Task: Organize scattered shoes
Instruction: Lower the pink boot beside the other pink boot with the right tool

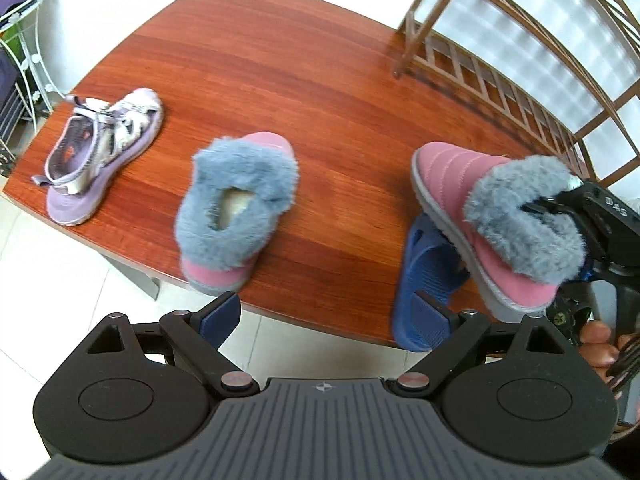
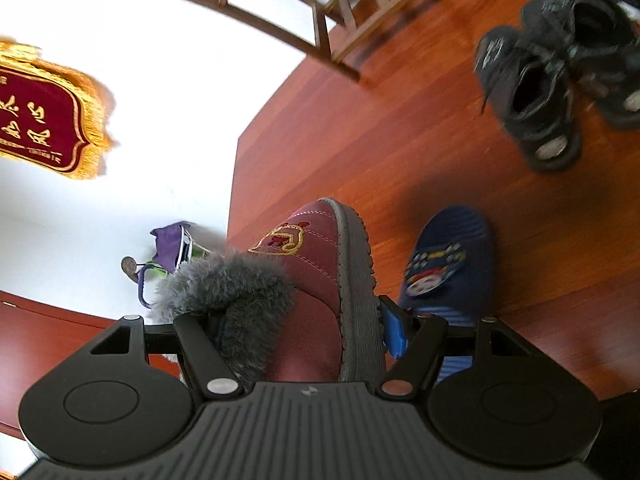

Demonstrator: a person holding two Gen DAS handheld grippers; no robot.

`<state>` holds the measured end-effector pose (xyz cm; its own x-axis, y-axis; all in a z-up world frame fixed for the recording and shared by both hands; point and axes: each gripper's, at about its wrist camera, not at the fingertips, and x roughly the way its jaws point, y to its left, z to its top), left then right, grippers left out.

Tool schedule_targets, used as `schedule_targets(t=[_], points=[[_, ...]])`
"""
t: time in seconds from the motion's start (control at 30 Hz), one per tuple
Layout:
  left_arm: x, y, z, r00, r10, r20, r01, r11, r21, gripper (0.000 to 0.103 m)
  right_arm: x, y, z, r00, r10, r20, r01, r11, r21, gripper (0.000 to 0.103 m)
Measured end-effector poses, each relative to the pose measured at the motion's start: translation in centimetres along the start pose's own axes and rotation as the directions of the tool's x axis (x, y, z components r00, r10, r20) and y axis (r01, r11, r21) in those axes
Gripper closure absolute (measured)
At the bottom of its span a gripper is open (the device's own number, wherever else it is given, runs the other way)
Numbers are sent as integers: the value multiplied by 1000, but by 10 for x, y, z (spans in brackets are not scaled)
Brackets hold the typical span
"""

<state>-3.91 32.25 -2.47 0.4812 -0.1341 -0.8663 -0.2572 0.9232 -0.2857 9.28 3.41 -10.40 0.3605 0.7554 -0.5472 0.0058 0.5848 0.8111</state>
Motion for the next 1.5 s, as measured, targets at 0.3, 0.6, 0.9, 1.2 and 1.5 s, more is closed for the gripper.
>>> schedule_targets(t=[0.3, 0.6, 0.9, 1.2, 1.5], points=[[-7, 30, 1, 1000, 20, -1, -20, 999, -27, 11, 48, 10, -19, 999, -40, -18, 40, 999, 0, 28], [-12, 49, -1, 999, 40, 0, -40, 998, -57, 11, 92, 13, -35, 996, -90, -26, 90, 996, 2, 28], [-11, 59, 2, 999, 43, -4, -43, 997, -72, 11, 125, 15, -51, 990, -135, -51, 135, 991, -9, 26], [-5, 55, 3, 1000, 21, -16, -21, 998, -60, 11, 135, 14, -55, 970, -228, -87, 220, 972, -86, 24], [-1, 48, 7, 1000, 2, -16, -3, 999, -40, 11, 134, 23, -56, 962, -249, -113, 225, 955, -194, 24]])
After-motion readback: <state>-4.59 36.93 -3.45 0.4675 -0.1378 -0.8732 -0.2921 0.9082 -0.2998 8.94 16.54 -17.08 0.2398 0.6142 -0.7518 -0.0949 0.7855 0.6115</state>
